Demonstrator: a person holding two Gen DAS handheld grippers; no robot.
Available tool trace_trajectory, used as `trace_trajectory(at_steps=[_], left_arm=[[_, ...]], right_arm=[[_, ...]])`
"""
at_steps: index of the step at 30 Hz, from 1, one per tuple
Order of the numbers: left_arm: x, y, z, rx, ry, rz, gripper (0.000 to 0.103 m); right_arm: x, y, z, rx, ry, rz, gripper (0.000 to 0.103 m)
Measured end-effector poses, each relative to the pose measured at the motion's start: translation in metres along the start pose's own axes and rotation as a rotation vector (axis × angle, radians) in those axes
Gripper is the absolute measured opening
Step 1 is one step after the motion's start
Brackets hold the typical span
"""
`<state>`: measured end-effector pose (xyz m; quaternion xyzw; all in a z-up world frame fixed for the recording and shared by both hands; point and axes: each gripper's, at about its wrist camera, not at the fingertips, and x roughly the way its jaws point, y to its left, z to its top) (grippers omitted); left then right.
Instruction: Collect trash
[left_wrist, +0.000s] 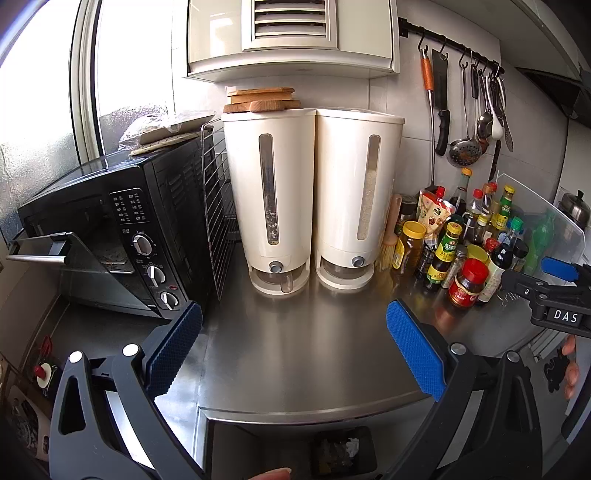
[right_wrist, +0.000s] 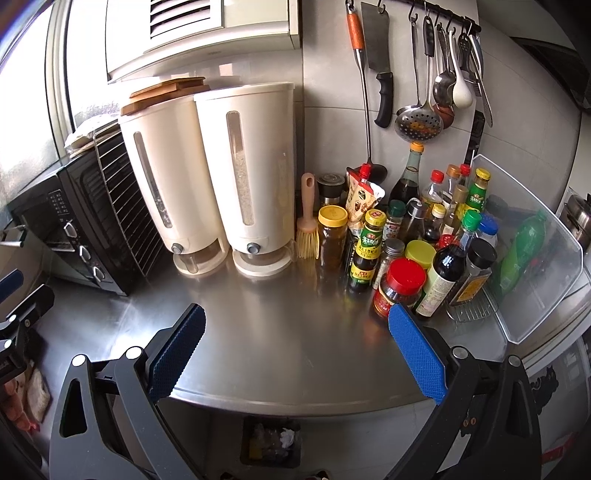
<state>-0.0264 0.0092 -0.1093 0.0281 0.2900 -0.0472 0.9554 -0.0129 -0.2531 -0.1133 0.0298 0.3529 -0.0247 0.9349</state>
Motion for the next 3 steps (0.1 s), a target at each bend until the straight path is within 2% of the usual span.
trace_trajectory(at_steps=[3], left_arm=[[0.0014, -0.0026, 0.0002, 0.014, 0.008, 0.004, 0.095]], right_arm=[[-0.0002, -0.0009, 0.0006, 0.005, -0.001, -0.001, 0.1]])
